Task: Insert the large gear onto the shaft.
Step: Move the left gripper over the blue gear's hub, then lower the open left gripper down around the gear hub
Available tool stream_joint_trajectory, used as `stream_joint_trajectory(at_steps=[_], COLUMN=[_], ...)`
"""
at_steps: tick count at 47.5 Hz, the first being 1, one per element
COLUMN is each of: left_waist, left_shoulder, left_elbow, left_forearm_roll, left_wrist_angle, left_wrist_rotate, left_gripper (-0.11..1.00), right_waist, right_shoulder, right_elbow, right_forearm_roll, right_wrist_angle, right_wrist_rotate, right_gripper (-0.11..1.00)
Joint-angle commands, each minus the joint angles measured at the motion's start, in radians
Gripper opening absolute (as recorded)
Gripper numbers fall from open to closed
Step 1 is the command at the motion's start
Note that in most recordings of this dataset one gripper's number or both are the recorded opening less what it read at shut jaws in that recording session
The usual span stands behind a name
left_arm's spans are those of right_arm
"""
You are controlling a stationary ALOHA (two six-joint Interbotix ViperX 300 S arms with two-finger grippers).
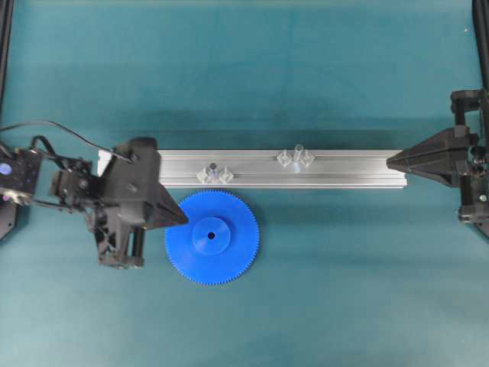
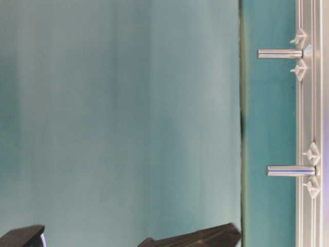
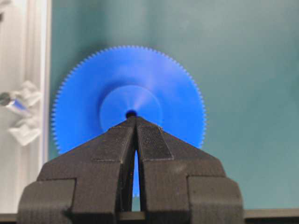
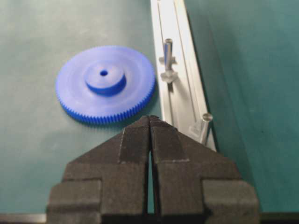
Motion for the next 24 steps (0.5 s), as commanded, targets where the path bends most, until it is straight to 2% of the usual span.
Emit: stream_joint_trajectory(at_steps=[1,8,24], left_waist=[-0.015,-0.02,-0.02], left_shoulder=[0.011,0.051,0.163], left_elbow=[-0.037,-0.067,-0.184], left_forearm_roll=[0.002,0.0,0.002], left_wrist_angle=[-0.002,0.006,0.138], left_wrist_rotate=[0.0,-0.003,-0.003], left_gripper=[0.01,0.01,0.01], right_waist=[-0.003,-0.003,-0.005], right_shoulder=[0.009,0.009,0.009], right_elbow=[-0.026,-0.025,-0.021], right_forearm_roll=[0.002,0.002,0.002], right_wrist_angle=[-0.005,-0.005,-0.005], right_wrist_rotate=[0.009,0.009,0.009], right_gripper=[0.0,0.0,0.0])
